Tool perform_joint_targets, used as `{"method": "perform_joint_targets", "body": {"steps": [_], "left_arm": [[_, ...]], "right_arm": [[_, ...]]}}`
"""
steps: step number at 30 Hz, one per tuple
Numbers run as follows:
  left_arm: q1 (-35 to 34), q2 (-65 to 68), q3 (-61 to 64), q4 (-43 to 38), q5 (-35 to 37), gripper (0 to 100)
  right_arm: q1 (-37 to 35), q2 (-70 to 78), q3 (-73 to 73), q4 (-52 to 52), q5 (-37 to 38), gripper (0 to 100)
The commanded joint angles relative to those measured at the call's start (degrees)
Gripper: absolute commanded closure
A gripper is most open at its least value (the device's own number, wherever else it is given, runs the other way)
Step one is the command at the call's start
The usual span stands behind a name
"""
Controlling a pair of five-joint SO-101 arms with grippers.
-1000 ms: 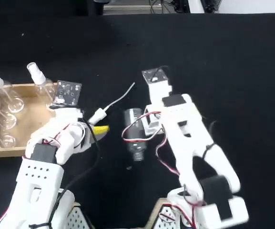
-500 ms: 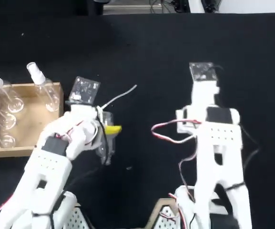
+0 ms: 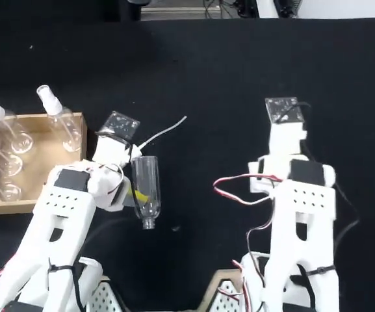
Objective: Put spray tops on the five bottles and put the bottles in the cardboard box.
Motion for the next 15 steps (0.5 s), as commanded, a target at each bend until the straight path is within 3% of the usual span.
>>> {"method": "perform_joint_targets", "body": {"steps": [1,7,11,15], "left_arm": [[0.4,0.4,-2.9,0.9,-5.7,65],[10.9,0.4,-3.0,1.5,-3.2,65],[19.5,0.4,-2.9,-5.4,4.0,65],[23.3,0.4,-3.6,-10.0,9.0,65]], "right_arm": [[5.0,-2.2,-0.5,0.6,3.0,82.9],[10.0,-2.2,-0.5,0.5,5.7,82.9],[13.3,-2.2,-0.5,0.5,7.4,82.9],[16.6,-2.1,-0.5,0.3,9.2,82.9]]}}
